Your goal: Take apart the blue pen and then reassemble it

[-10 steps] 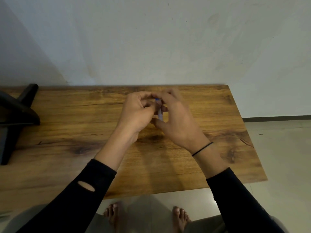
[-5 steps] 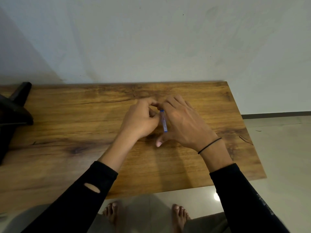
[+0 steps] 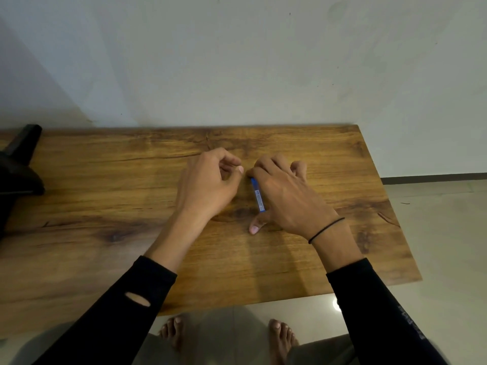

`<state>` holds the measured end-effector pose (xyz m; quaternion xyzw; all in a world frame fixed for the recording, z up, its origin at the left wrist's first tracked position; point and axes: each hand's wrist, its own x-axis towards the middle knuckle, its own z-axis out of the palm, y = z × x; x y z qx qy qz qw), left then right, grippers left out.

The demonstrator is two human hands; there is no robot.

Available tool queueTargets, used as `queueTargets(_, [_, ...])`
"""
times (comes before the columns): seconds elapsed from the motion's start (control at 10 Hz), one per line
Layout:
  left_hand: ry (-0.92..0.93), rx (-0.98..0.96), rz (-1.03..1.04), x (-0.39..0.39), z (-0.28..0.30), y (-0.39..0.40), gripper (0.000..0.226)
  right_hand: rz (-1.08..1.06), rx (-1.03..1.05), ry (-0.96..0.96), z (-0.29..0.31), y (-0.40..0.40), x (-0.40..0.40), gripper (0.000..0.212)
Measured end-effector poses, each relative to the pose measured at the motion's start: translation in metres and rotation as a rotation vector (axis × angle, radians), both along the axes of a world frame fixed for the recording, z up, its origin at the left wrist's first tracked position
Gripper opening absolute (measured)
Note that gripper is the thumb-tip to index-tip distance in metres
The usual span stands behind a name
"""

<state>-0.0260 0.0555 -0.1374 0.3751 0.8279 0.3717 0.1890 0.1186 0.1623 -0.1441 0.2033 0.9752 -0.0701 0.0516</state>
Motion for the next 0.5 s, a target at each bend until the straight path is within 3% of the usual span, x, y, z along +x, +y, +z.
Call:
queueTargets(0.2, [0.087,0.069,0.05,0.01,-0.021,-0.02,0.012,-0.013,-0.003,0.007,-0.001,0.0,-0.003,0.104])
queueTargets(0.4, [-0.055,0.185,0.073,0.003,-0.014,-0.049,0.015,-0.176,-0.017,0.171,0.026,-0.012,-0.013,0.055])
queueTargets(0.5, [0.017,0.147,0.088,-0.001,0.008,-0.059,0.016,-0.245,-0.049,0.182,0.043,-0.019,-0.015,0.035])
